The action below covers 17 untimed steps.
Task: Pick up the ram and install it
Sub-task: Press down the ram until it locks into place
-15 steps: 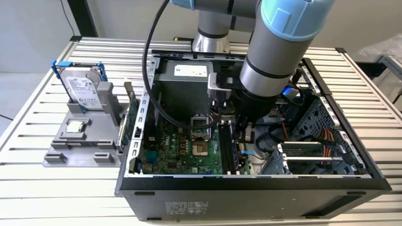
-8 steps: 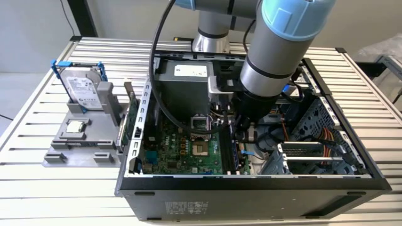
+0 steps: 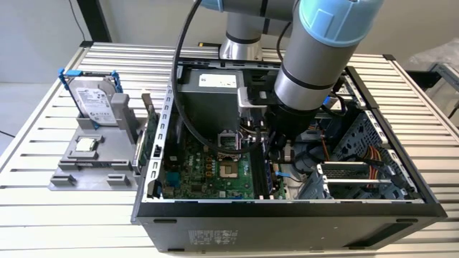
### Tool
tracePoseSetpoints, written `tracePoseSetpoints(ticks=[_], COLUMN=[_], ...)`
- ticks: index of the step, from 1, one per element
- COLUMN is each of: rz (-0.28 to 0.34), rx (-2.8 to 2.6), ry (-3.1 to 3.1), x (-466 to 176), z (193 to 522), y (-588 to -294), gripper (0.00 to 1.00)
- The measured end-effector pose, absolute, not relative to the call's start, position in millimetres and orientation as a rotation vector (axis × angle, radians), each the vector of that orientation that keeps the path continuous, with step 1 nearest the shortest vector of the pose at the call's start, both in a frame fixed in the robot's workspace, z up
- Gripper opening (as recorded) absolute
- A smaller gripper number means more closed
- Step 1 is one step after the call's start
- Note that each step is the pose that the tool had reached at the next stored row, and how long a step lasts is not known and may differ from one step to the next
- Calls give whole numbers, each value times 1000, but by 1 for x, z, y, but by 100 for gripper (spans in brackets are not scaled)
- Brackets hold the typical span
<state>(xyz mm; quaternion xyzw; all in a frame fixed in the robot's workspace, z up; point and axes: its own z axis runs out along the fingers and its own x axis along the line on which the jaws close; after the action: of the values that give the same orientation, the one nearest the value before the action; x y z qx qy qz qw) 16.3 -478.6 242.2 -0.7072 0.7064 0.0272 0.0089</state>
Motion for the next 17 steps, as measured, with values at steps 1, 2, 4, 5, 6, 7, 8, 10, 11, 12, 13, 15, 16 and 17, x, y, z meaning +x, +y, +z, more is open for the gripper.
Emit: tracePoseSetpoints(ticks=[1, 2, 4, 5, 6, 7, 8, 10, 11, 12, 13, 15, 16, 17], rz=[85, 85, 85, 84, 84, 83, 83, 82, 82, 81, 81, 81, 81, 81], rx=[-2209, -2209, -2209, -2209, -2210, -2210, -2210, -2210, -2210, -2211, -2211, -2211, -2211, -2211], ry=[2207, 2207, 2207, 2207, 2208, 2208, 2208, 2208, 2208, 2209, 2209, 2209, 2209, 2209], x=[16, 16, 17, 17, 17, 17, 17, 17, 17, 17, 17, 17, 17, 17], z=[242, 241, 240, 239, 238, 237, 236, 234, 233, 232, 232, 231, 231, 231], y=[-479, -479, -479, -479, -479, -479, -479, -479, -479, -479, -479, -479, -479, -479], gripper=[0, 0, 0, 0, 0, 0, 0, 0, 0, 0, 0, 0, 0, 0])
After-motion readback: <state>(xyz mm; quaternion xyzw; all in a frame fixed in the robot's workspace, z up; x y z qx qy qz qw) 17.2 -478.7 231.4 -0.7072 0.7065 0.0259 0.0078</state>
